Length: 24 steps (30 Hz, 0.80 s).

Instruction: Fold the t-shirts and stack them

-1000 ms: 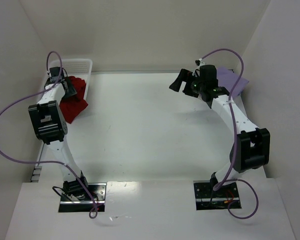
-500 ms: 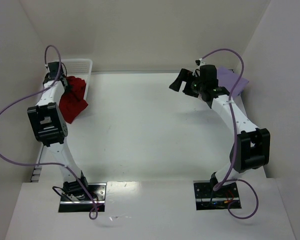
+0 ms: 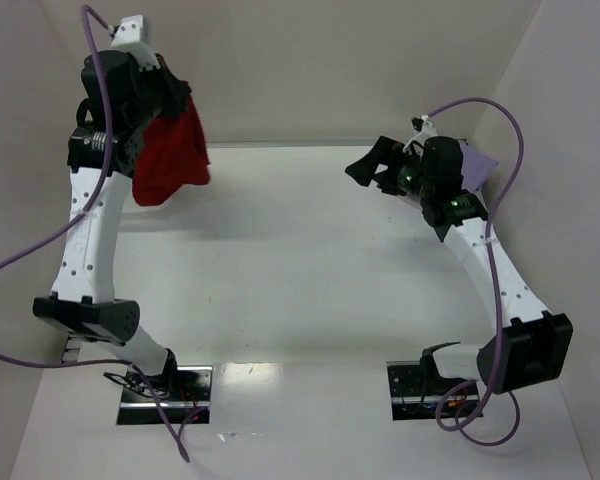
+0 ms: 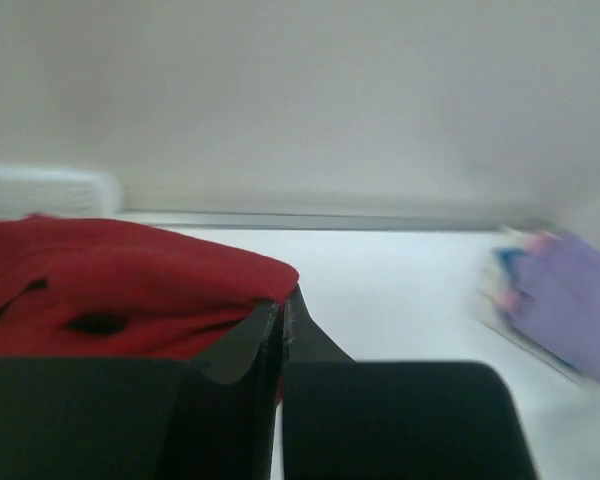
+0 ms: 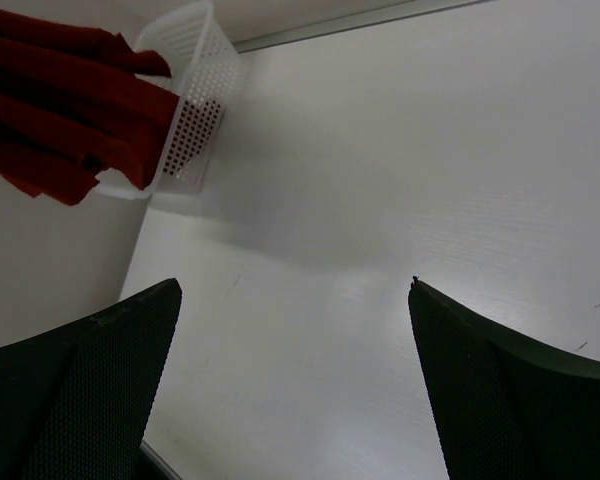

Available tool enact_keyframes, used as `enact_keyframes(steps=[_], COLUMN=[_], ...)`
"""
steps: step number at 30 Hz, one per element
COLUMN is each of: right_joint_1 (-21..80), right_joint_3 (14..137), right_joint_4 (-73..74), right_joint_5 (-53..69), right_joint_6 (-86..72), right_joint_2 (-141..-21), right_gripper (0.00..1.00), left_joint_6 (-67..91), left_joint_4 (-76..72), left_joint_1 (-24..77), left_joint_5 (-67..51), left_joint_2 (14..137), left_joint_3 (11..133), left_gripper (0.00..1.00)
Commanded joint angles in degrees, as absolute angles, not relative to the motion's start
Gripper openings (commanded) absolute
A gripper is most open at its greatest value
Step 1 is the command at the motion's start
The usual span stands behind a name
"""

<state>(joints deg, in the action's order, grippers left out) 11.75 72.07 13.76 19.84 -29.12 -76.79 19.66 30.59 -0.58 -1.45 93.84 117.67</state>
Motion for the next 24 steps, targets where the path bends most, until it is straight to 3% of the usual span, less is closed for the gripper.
enact_keyframes(steps=[1,5,10,15,19,24], right_joint_1=[12.3,12.3,12.3,12.3,12.3,18.6], right_joint_3=[67.5,63.1,62.5,62.5,60.5,57.4], right_joint_4=[11.3,10.6,13.2,13.2,9.7,6.4], right_joint_5=[21.7,21.7,19.3,21.2,25.2,25.6], right_joint_6=[-30.9,-31.5,-30.9,-32.0,-32.5,-33.7], right_joint_2=[-70.2,-64.5,-62.7,-62.7,-62.1,-60.4], right_gripper=[1.00,1.00,1.00,1.00,1.00,1.00], left_joint_6=[21.1,21.1,19.8,17.6,20.4,24.5], left_joint_4=[33.7,38.5,42.2,43.0,35.4,29.2], left_joint_1=[7.4,16.3,18.1,18.1,18.1,18.1], left_joint_5=[-10.4,-12.7,-15.3,-9.8,-9.8,-10.6], left_joint_2=[88.6,87.4,83.9,83.3,83.3,85.9], left_joint_3=[122.0,121.2,122.0,113.3,101.7,98.2], left_gripper=[0.00,0.00,0.00,0.00,0.00,0.00])
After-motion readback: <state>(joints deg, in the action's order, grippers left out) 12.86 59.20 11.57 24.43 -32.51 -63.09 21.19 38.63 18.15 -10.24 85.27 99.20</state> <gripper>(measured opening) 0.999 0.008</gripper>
